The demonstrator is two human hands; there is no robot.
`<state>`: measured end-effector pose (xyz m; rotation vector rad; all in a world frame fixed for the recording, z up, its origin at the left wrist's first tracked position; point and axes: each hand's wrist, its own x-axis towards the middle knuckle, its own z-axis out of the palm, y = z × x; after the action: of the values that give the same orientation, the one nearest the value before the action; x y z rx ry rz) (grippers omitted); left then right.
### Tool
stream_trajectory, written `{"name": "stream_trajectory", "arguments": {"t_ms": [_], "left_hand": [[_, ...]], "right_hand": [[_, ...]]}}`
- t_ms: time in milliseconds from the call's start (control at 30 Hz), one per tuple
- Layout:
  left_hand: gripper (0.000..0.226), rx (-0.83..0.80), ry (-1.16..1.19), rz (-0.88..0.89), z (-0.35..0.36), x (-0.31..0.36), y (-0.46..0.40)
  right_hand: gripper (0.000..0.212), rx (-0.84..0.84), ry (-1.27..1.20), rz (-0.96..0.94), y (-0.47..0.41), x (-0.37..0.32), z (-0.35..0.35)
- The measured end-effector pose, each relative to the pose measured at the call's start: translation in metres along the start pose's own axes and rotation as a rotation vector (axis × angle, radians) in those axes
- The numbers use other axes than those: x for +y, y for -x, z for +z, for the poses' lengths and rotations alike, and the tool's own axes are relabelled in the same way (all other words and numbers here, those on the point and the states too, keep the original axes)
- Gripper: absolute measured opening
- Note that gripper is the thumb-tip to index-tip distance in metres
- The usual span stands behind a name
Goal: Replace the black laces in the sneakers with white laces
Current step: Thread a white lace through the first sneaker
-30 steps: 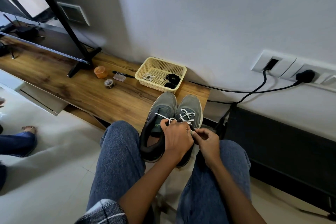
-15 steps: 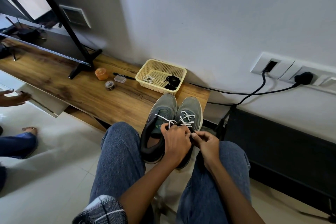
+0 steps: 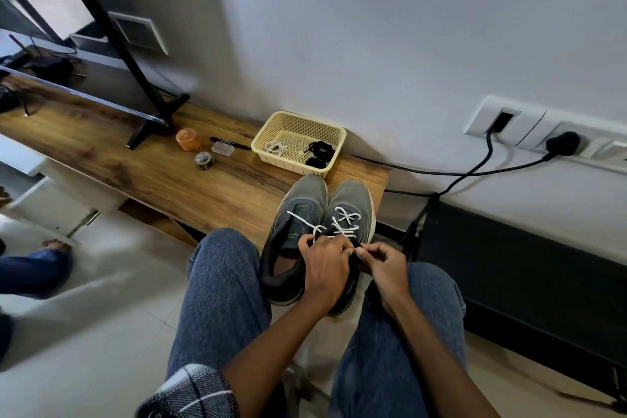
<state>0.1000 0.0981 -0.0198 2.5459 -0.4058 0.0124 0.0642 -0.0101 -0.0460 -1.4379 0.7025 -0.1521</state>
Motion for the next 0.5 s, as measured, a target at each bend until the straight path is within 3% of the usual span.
{"name": "stream_trajectory", "arguments": {"t_ms": [500], "left_hand": [[0.010, 0.040, 0.051, -0.015, 0.0051, -0.0013, 0.0035]], "right_hand": [[0.009, 0.019, -0.138, 0.090, 0.0033, -0.0035, 0.0013]]}}
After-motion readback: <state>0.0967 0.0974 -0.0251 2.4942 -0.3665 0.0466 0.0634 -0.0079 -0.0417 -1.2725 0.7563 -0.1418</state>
